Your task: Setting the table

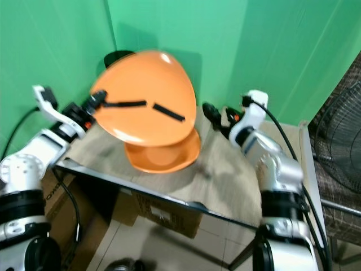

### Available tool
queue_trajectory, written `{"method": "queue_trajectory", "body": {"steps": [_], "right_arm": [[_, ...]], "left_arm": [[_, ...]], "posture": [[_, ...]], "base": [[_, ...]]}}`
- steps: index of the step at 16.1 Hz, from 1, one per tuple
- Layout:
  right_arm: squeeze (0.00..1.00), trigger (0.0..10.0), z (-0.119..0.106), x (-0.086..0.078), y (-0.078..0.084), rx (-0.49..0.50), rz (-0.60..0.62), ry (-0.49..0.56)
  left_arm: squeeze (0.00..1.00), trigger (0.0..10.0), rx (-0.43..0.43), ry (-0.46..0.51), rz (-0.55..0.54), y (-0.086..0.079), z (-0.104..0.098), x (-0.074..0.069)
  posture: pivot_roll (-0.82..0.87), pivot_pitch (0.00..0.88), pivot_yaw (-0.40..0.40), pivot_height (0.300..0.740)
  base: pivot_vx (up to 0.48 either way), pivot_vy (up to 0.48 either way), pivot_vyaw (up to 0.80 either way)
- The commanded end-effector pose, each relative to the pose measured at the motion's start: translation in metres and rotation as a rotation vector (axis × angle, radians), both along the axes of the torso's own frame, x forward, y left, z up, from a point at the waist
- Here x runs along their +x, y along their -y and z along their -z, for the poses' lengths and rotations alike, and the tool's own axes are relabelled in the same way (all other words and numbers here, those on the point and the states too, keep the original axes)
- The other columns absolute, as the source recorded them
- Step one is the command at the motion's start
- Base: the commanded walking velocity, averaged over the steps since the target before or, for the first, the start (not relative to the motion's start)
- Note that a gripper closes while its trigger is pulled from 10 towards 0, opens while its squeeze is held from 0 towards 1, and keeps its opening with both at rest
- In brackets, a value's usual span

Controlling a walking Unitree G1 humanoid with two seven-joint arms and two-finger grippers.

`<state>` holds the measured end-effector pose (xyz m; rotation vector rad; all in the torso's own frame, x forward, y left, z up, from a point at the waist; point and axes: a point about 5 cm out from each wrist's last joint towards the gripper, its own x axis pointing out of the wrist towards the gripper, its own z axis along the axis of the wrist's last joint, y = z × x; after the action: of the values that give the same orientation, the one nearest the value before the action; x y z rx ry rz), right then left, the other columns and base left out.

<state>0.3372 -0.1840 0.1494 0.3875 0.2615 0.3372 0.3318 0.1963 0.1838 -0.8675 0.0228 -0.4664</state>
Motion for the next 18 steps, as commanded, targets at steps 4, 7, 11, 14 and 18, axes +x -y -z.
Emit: {"method": "queue_trajectory", "body": {"steps": [4, 7, 11, 14, 18], "right_arm": [[1.0, 10.0, 0.019, -0.017, -0.011, -0.028, -0.089, -0.172], [0.0, 10.0, 0.021, -0.025, -0.03, 0.02, -0.178, -0.252], [0.0, 10.0, 0.023, -0.029, -0.04, 0.02, -0.223, -0.325], [0.0, 9.1, 0.028, -0.032, -0.043, 0.012, -0.218, -0.433], [0.0, 0.0, 0.026, -0.028, -0.044, 0.052, -0.178, -0.43]], "left_arm": [[0.0, 0.0, 0.098, 0.098, -0.031, -0.006, -0.026, -0.013], [0.0, 0.0, 0.167, 0.136, -0.064, -0.013, -0.039, -0.024], [0.0, 0.0, 0.222, 0.165, -0.115, -0.024, -0.051, -0.033], [0.0, 0.0, 0.234, 0.175, -0.17, -0.037, -0.058, -0.04], [0.0, 0.0, 0.243, 0.164, -0.202, -0.045, -0.057, -0.044]], "posture": [[0.0, 0.0, 0.032, 0.74], [0.01, 0.0, 0.028, 0.74], [0.02, 0.0, 0.019, 0.74], [0.02, 0.0, 0.011, 0.74], [0.02, 0.0, 0.005, 0.74]], "base": [[0.0, 0.0, 0.0], [0.0, 0.0, 0.0], [0.0, 0.0, 0.0], [0.0, 0.0, 0.0], [0.0, 0.0, 0.0]]}}
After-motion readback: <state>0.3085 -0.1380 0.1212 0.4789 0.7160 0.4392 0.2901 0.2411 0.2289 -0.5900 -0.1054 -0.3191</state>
